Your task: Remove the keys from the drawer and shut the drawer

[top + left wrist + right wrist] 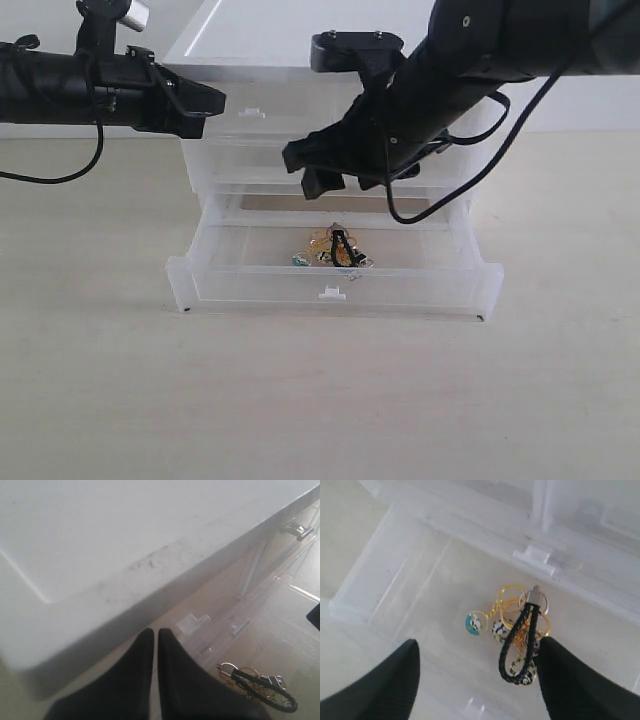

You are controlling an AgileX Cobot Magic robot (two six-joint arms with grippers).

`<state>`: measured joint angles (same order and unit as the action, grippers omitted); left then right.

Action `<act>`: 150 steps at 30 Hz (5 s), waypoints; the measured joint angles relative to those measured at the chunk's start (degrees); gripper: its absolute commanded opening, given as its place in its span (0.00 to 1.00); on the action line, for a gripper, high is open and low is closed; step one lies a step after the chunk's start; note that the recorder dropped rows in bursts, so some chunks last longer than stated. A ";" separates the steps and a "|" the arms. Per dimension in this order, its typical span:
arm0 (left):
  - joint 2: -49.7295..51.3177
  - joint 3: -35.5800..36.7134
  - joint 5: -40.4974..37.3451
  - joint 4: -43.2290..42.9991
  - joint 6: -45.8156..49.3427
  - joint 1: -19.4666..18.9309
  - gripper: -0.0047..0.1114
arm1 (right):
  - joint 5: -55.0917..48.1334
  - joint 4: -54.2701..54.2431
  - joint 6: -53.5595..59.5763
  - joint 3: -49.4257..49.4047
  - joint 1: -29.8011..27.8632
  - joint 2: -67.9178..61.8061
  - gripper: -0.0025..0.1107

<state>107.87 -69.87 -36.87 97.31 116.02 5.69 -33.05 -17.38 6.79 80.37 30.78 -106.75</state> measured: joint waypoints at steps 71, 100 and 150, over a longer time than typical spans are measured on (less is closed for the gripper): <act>0.00 0.00 -0.11 0.00 0.00 0.00 0.08 | -9.61 20.57 -14.38 -0.07 7.26 2.99 0.02; 0.00 0.00 -0.11 0.00 0.00 0.00 0.08 | -15.47 36.08 -28.08 -14.96 25.16 12.52 0.12; -25.60 42.28 15.44 1.68 -16.69 15.43 0.08 | 22.48 55.12 -61.36 -47.74 5.93 25.49 0.02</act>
<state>82.27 -27.58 -21.43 98.99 99.33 21.12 -10.58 37.73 -54.57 32.63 36.71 -81.26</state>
